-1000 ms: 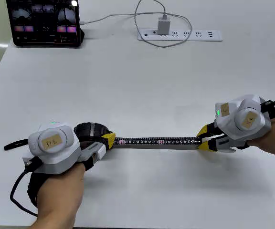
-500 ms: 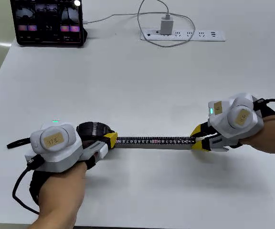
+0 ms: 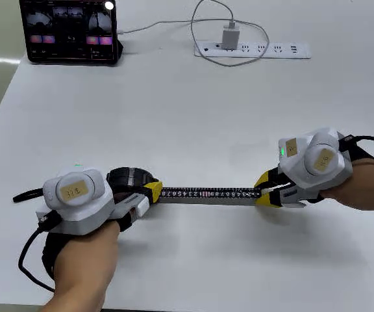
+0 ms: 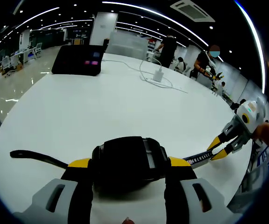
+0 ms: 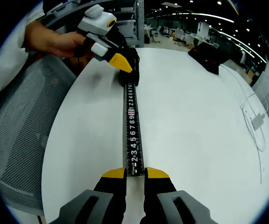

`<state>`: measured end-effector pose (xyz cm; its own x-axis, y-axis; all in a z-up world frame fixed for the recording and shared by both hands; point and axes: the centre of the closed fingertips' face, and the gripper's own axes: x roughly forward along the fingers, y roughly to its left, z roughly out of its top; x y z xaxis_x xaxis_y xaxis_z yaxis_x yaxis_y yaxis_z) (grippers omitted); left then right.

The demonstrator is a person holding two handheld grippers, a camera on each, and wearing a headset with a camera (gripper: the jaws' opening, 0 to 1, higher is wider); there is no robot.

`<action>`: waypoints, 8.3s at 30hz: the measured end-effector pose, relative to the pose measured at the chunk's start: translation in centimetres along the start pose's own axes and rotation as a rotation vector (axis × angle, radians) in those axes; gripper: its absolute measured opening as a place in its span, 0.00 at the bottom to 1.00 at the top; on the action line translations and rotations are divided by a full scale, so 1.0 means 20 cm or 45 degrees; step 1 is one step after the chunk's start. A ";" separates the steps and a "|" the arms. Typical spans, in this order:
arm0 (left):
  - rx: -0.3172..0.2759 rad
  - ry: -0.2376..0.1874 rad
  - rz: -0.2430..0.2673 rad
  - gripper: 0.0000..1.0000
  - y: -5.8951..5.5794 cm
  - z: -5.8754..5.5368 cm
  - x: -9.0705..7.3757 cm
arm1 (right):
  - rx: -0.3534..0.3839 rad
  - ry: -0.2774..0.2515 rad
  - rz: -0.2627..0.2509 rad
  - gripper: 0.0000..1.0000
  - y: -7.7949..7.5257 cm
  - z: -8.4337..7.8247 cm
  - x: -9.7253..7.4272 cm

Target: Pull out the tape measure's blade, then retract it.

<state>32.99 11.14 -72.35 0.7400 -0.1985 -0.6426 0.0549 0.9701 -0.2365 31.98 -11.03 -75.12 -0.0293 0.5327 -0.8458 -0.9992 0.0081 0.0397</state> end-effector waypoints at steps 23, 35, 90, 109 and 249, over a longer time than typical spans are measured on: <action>-0.005 0.005 -0.007 0.57 0.00 0.00 0.00 | -0.006 -0.060 0.042 0.10 0.01 0.16 0.08; -0.012 0.006 -0.013 0.57 0.00 0.00 0.00 | -0.004 -0.094 0.061 0.10 0.01 0.24 0.11; -0.064 0.010 -0.030 0.57 0.01 0.00 0.01 | -0.027 -0.201 0.128 0.10 0.03 0.59 0.35; -0.064 0.010 -0.031 0.57 0.01 0.00 0.00 | -0.021 -0.245 0.139 0.10 0.04 0.71 0.44; 0.550 0.047 -0.387 0.85 0.02 0.01 -0.35 | 0.406 -0.435 -0.324 0.61 0.24 0.21 -0.31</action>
<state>27.95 12.89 -67.81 0.6240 -0.4768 -0.6191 0.5402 0.8357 -0.0992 27.50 -10.67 -67.52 0.2766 0.7255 -0.6302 -0.9139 0.4013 0.0609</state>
